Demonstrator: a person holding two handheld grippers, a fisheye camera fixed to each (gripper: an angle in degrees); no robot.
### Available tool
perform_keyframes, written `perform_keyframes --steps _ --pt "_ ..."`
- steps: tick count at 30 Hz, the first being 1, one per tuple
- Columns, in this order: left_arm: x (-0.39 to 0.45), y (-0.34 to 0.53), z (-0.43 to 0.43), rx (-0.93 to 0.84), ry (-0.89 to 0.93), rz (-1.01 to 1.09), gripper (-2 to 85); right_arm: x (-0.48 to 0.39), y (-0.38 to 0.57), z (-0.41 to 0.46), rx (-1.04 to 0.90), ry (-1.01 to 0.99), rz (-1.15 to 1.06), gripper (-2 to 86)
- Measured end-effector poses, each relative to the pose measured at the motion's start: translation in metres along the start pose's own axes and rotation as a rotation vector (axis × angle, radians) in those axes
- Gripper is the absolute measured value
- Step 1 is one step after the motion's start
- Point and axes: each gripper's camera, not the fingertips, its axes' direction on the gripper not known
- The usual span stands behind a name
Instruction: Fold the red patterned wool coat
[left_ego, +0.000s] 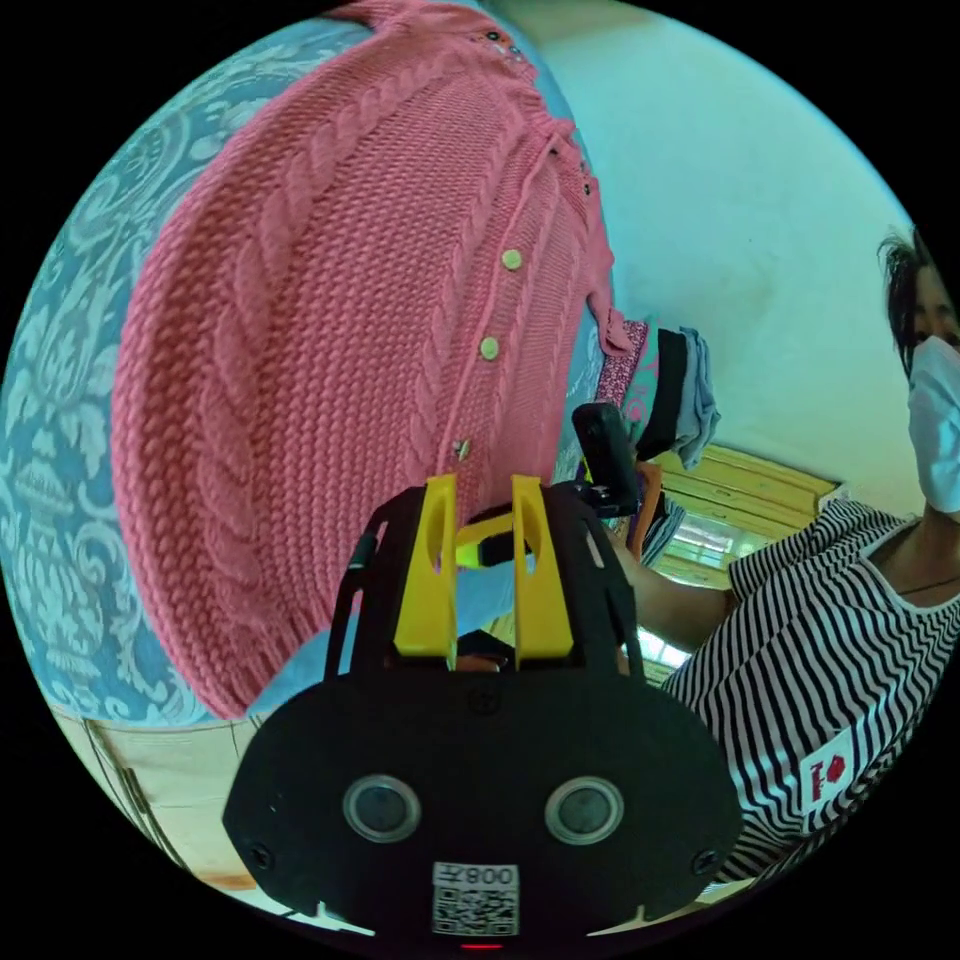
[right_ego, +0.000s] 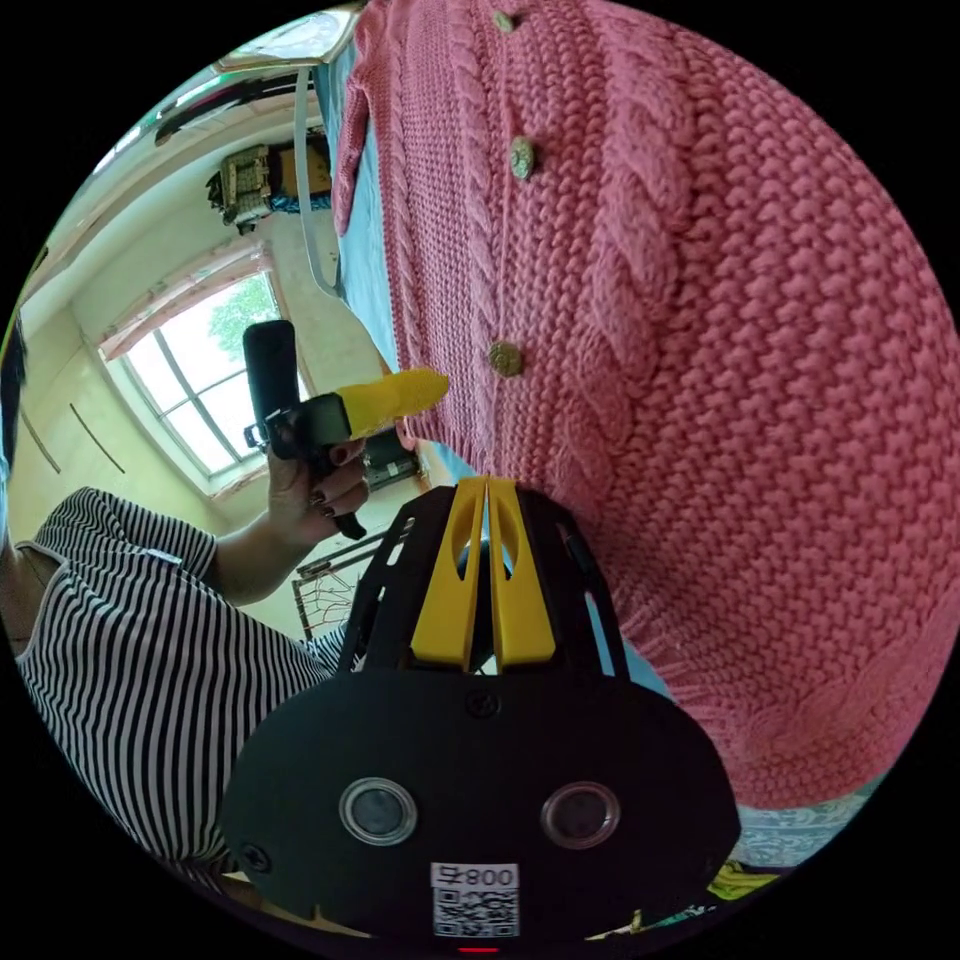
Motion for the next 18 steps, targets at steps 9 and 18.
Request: perform_keyframes --steps 9,18 --pt "0.027 -0.054 -0.025 0.013 -0.034 0.062 6.4 -0.017 0.027 -0.049 0.111 0.16 -0.053 0.1" --pt "0.115 -0.215 -0.086 0.236 -0.161 0.415 7.6 -0.048 0.024 -0.136 0.367 0.766 -0.115 0.2"
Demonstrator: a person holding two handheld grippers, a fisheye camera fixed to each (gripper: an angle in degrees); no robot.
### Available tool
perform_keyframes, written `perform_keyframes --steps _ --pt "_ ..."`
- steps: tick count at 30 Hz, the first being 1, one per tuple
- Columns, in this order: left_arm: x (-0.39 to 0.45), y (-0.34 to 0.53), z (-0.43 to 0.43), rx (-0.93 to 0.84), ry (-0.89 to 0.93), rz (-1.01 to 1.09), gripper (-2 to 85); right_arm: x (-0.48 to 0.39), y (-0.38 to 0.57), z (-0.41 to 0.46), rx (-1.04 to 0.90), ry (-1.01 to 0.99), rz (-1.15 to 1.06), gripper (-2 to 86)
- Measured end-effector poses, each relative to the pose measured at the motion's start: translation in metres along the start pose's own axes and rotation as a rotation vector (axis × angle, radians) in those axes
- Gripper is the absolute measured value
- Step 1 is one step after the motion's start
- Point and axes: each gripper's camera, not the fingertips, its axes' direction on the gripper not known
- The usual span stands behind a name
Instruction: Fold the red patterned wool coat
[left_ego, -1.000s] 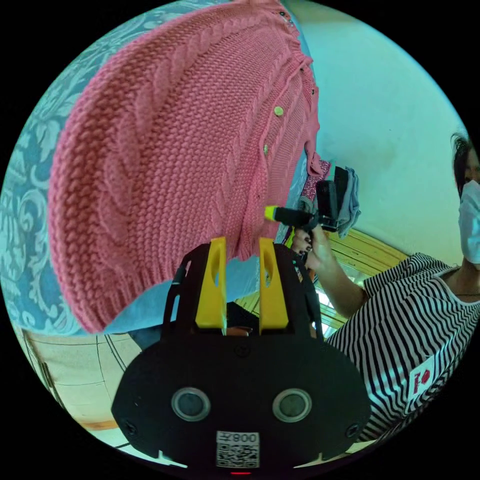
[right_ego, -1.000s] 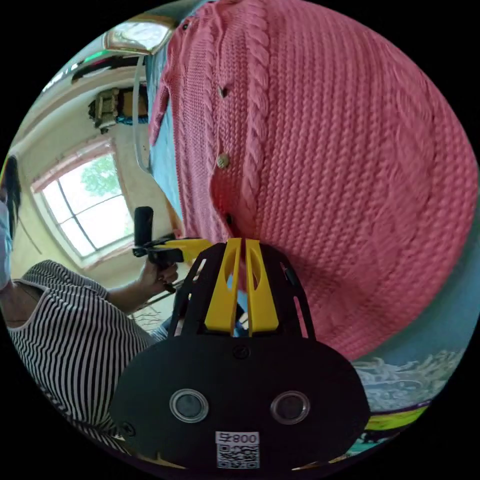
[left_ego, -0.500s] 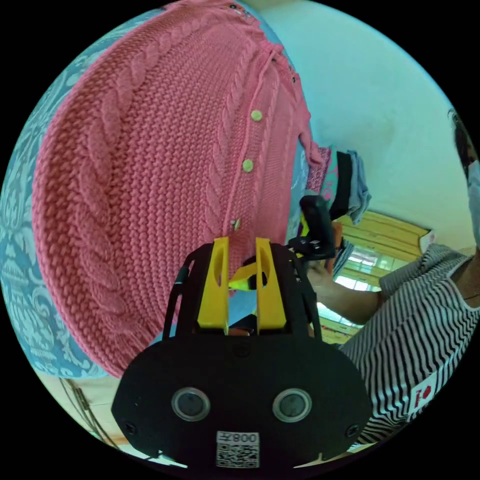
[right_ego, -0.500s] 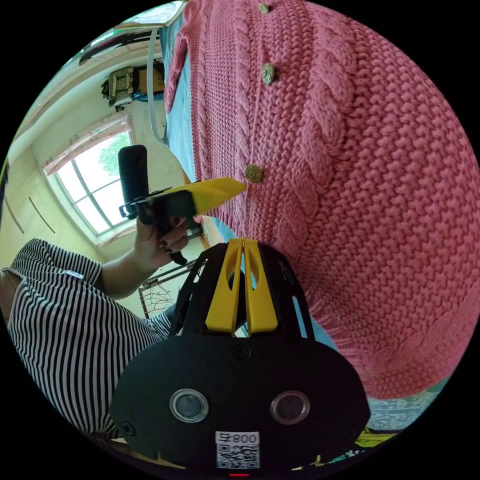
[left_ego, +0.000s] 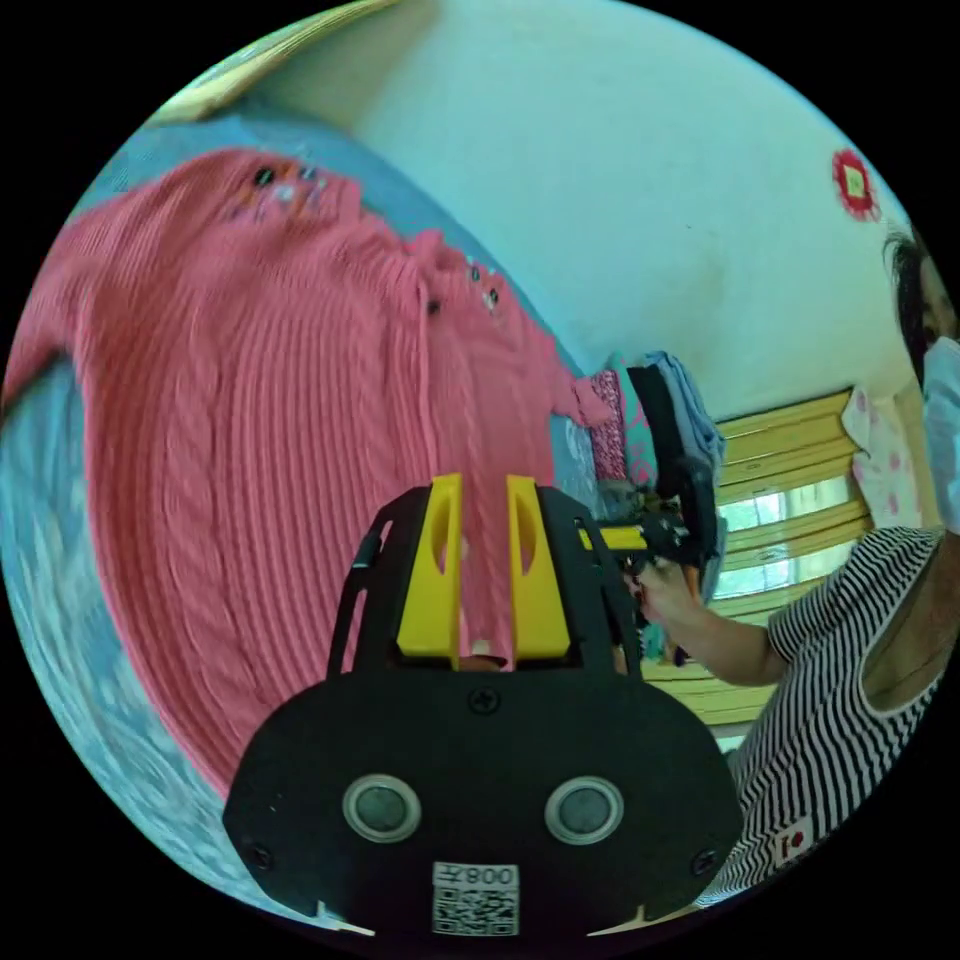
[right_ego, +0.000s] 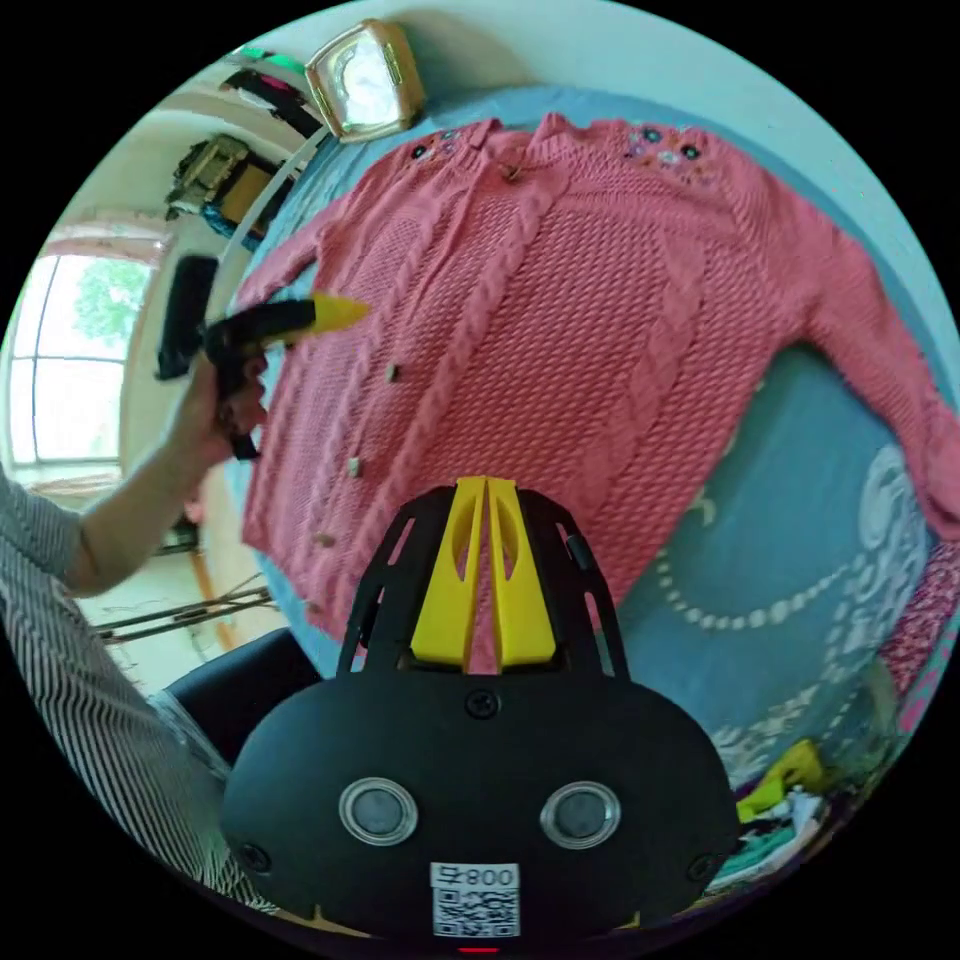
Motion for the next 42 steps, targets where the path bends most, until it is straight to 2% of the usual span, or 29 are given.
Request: perform_keyframes --steps 1,4,6,10,13,17,19,22,24,27,34,36,38,42 --pt "0.0 -0.013 0.0 0.011 -0.02 0.015 7.6 -0.006 0.0 0.006 -0.035 0.052 -0.034 0.2" --pt "-0.006 -0.066 0.001 0.048 -0.068 0.017 7.4 -0.027 0.012 0.007 0.022 0.158 -0.09 0.2" --pt "-0.019 -0.094 0.013 -0.043 -0.113 -0.024 6.5 -0.037 0.02 0.006 0.063 0.218 -0.103 0.2" --pt "-0.015 -0.116 -0.008 -0.017 -0.05 -0.015 7.3 -0.033 0.016 -0.01 -0.003 0.158 -0.089 0.4" --pt "-0.012 -0.137 -0.043 0.041 -0.075 0.018 8.1 0.001 -0.003 -0.053 0.139 0.048 -0.054 0.7" --pt "-0.02 -0.182 -0.085 0.081 -0.233 0.028 9.3 0.073 -0.063 -0.112 0.356 0.154 0.048 2.2" --pt "-0.022 -0.203 -0.097 0.081 -0.295 0.04 9.8 0.1 -0.094 -0.128 0.388 0.166 0.069 3.8" --pt "-0.026 -0.235 -0.105 0.047 -0.408 0.047 10.4 0.125 -0.14 -0.144 0.387 0.124 0.048 7.2" --pt "-0.031 -0.257 -0.101 0.002 -0.473 0.032 9.7 0.133 -0.161 -0.139 0.354 0.163 0.05 8.0" --pt "-0.031 -0.274 -0.097 -0.001 -0.538 0.016 7.8 0.143 -0.186 -0.113 0.235 0.191 0.048 8.4" --pt "-0.011 -0.298 -0.115 0.018 -0.591 0.061 4.6 0.145 -0.178 -0.134 0.313 0.279 0.034 3.5" --pt "-0.006 -0.304 -0.121 0.05 -0.61 0.08 4.5 0.153 -0.173 -0.144 0.359 0.269 0.069 3.1" --pt "-0.011 -0.309 -0.114 0.002 -0.63 0.069 4.8 0.164 -0.178 -0.136 0.339 0.205 0.081 3.2" --pt "-0.011 -0.317 -0.125 0.074 -0.583 0.024 6.4 0.168 -0.189 -0.128 0.334 0.208 0.115 4.1"
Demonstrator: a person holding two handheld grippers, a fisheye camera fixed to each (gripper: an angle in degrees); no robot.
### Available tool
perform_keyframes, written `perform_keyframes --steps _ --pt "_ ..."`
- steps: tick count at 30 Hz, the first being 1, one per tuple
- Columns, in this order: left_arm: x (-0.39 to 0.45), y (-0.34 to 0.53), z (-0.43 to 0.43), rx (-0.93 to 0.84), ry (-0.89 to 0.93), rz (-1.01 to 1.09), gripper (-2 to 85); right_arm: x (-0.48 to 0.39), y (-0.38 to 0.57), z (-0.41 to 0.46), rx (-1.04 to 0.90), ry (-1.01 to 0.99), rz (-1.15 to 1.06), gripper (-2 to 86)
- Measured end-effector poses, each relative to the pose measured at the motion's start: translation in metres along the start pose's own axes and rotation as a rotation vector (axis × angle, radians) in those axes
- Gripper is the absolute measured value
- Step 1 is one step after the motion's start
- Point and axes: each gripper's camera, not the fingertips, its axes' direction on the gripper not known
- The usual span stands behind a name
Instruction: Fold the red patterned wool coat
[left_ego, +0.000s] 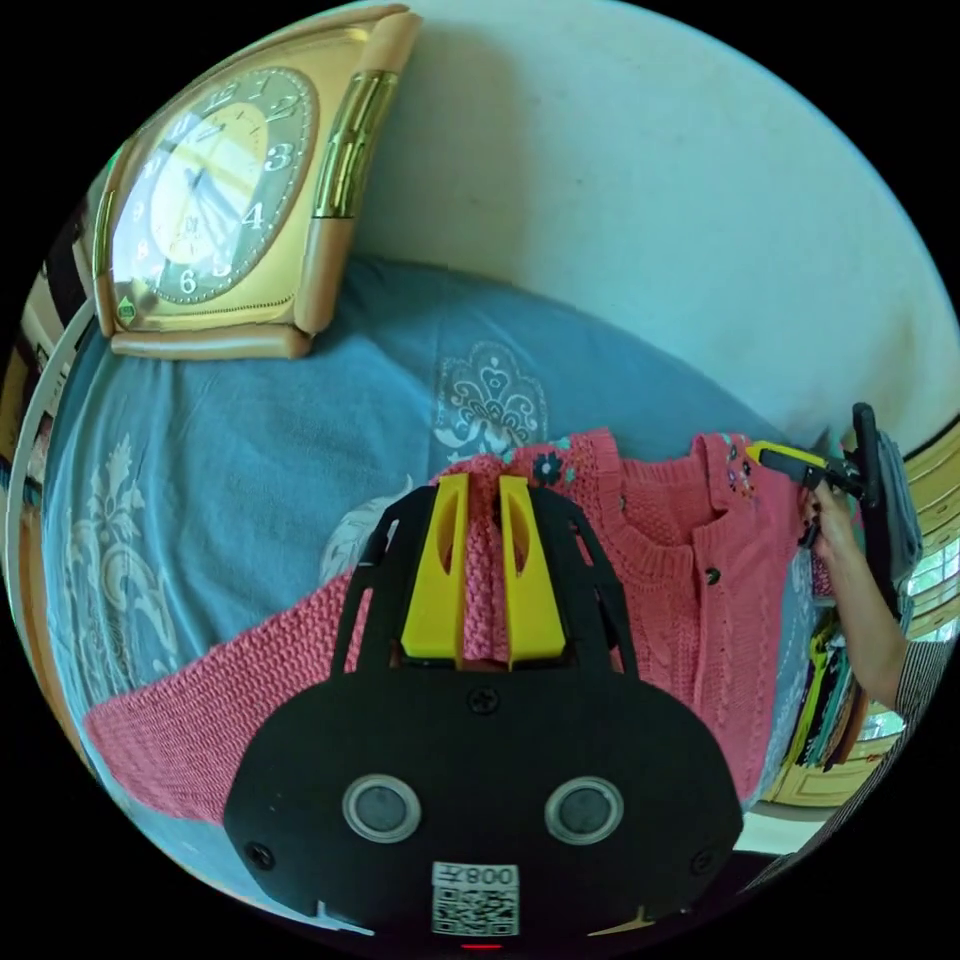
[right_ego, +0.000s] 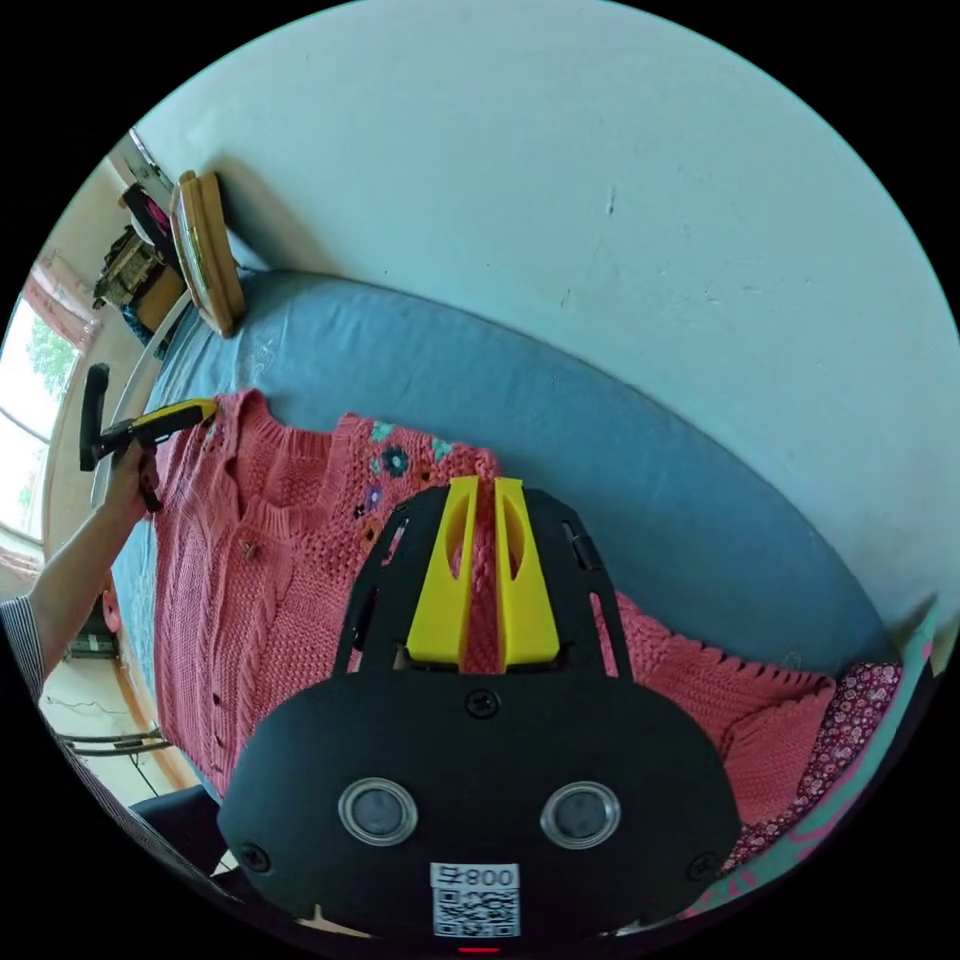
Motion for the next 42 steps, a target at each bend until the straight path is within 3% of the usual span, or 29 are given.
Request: perform_keyframes --steps 6,9,11,16,25,29,31,35,39,42 --pt "0.02 0.003 -0.031 0.14 0.166 0.052 7.8 0.0 0.004 -0.02 0.117 0.005 0.033 4.8" --pt "0.048 0.006 -0.013 0.038 0.358 0.129 8.6 -0.013 0.011 -0.021 0.154 -0.087 0.026 5.4" --pt "0.065 0.009 0.002 -0.043 0.393 0.164 8.8 -0.036 0.014 -0.011 0.125 -0.173 -0.02 5.8" --pt "0.083 0.008 0.023 -0.147 0.371 0.177 5.3 -0.078 0.02 0.028 0.028 -0.203 -0.102 5.9" --pt "0.077 0.012 -0.017 -0.04 0.39 0.142 1.5 -0.092 0.014 0.045 0.065 -0.365 -0.091 3.6" --pt "0.068 0.019 0.0 -0.129 0.345 0.08 1.5 -0.113 0.001 0.077 0.014 -0.313 -0.116 2.4" --pt "0.063 0.019 -0.003 -0.103 0.397 0.032 1.7 -0.117 -0.004 0.096 -0.032 -0.294 -0.102 1.8" --pt "0.072 0.019 -0.027 -0.007 0.331 0.043 1.6 -0.121 -0.005 0.106 -0.009 -0.326 -0.106 1.3" --pt "0.08 0.018 -0.017 -0.09 0.287 0.049 1.0 -0.129 -0.004 0.115 -0.011 -0.305 -0.105 1.0" --pt "0.086 0.016 -0.034 -0.014 0.343 0.027 0.6 -0.135 -0.005 0.124 -0.017 -0.294 -0.108 0.8"
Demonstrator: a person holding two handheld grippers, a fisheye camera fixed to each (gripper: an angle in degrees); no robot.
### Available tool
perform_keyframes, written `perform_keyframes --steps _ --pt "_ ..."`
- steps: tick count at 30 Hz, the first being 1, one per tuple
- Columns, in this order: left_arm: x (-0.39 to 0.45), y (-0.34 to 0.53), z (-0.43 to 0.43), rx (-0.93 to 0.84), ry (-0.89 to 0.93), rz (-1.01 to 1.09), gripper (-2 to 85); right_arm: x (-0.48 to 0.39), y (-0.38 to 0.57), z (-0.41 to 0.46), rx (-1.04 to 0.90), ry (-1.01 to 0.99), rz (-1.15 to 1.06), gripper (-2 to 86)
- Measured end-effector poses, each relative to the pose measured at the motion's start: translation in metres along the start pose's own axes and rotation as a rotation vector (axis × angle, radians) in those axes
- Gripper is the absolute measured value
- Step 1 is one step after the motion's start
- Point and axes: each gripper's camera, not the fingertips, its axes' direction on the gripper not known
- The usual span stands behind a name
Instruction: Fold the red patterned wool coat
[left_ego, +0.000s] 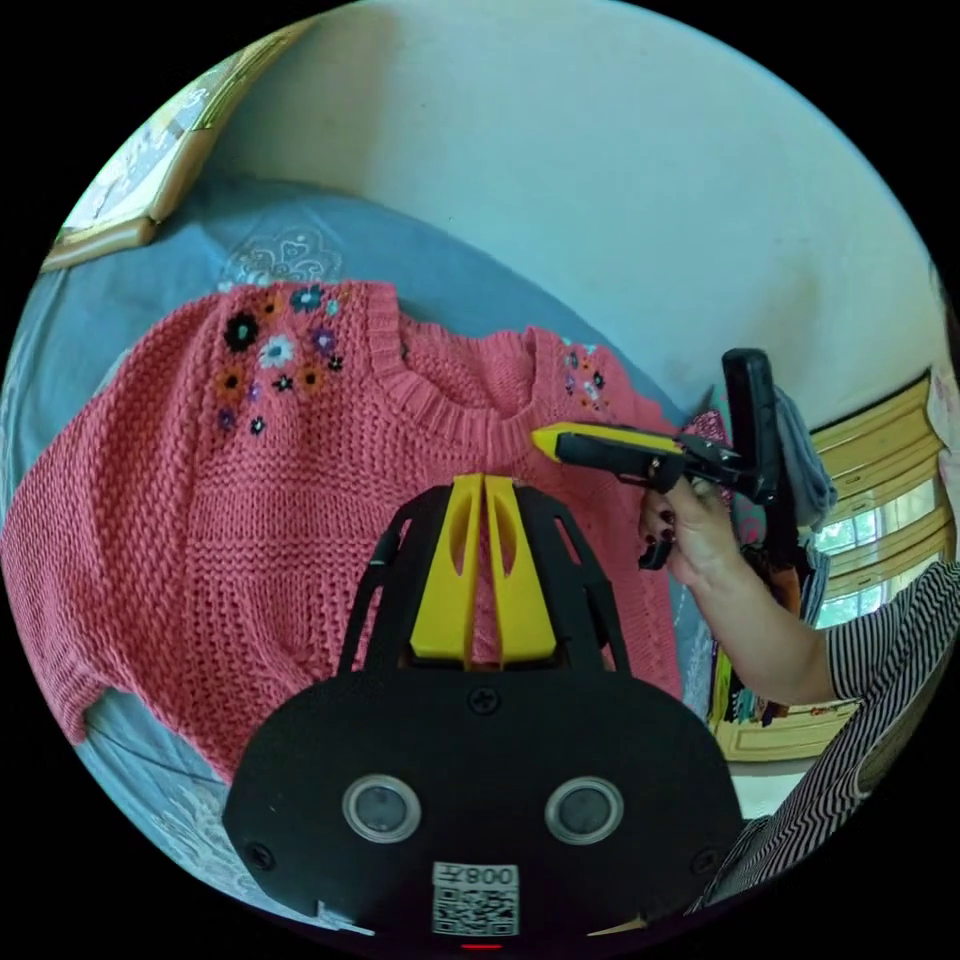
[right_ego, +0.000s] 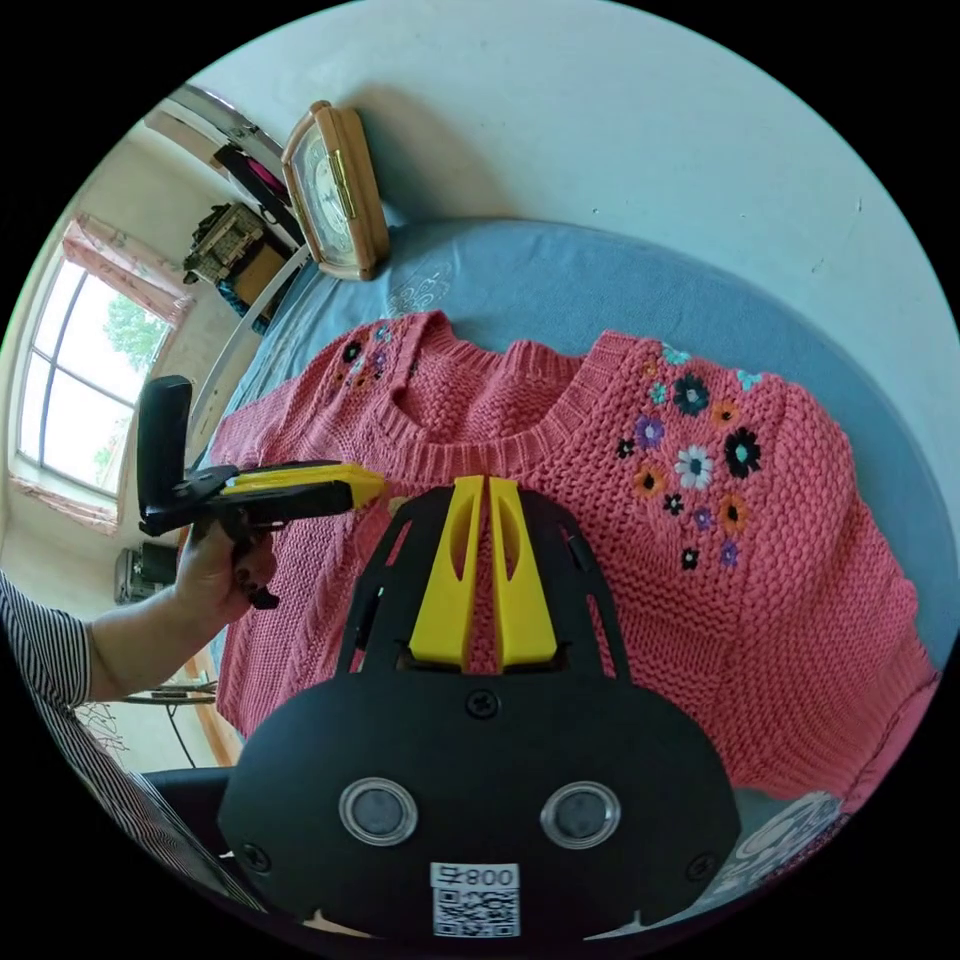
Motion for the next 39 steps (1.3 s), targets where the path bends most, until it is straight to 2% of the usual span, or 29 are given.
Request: perform_keyframes --steps 2,5,12,17,23,29,32,34,39 --pt "0.013 0.0 -0.005 0.032 0.001 0.038 0.5 -0.001 0.002 0.008 0.006 -0.001 0.001 0.6" --pt "0.024 -0.005 0.019 -0.127 -0.058 0.07 0.4 0.001 0.008 0.015 0.016 -0.025 0.023 0.5" --pt "0.057 -0.003 0.004 -0.065 -0.013 0.094 0.2 -0.013 0.061 -0.005 0.086 -0.054 0.02 0.2" --pt "0.078 -0.012 0.024 -0.134 -0.083 0.131 0.2 -0.054 0.136 0.032 -0.062 -0.217 -0.01 0.2" --pt "0.115 -0.032 0.032 -0.149 -0.189 0.205 0.3 -0.098 0.204 0.074 -0.211 -0.282 -0.055 0.1" --pt "0.149 -0.028 0.016 -0.092 -0.181 0.192 0.3 -0.112 0.267 0.08 -0.217 -0.257 -0.042 0.1" --pt "0.157 -0.022 0.028 -0.171 -0.182 0.171 0.3 -0.12 0.3 0.106 -0.256 -0.215 -0.083 0.2" --pt "0.161 -0.019 0.03 -0.168 -0.138 0.134 0.3 -0.12 0.317 0.111 -0.206 -0.239 -0.085 0.2" --pt "0.205 -0.014 0.028 -0.114 -0.043 0.155 0.6 -0.111 0.354 0.115 -0.237 -0.281 -0.039 0.2"
